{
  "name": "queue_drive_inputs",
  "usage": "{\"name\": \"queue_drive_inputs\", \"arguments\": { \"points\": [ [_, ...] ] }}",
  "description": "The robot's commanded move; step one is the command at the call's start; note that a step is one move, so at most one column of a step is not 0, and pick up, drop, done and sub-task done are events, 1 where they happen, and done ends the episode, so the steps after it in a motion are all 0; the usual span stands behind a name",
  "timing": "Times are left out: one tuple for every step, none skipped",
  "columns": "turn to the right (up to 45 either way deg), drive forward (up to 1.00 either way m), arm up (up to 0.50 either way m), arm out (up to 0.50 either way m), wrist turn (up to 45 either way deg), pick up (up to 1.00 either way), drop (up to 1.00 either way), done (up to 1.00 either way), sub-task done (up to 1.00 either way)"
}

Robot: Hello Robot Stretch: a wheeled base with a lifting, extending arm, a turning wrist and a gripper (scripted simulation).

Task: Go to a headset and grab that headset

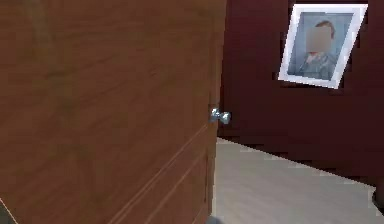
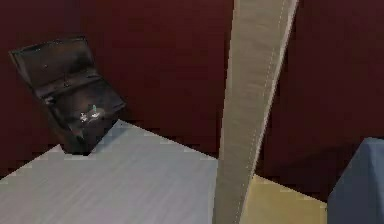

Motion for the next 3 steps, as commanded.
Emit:
{"name": "queue_drive_inputs", "arguments": {
  "points": [
    [-45.0,0.00,0.00,0.00,0.0,0.00,0.00,0.00,0.00],
    [-45.0,0.00,0.00,0.00,0.0,0.00,0.00,0.00,0.00],
    [-39.0,0.00,0.00,0.00,0.0,0.00,0.00,0.00,0.00]
  ]
}}
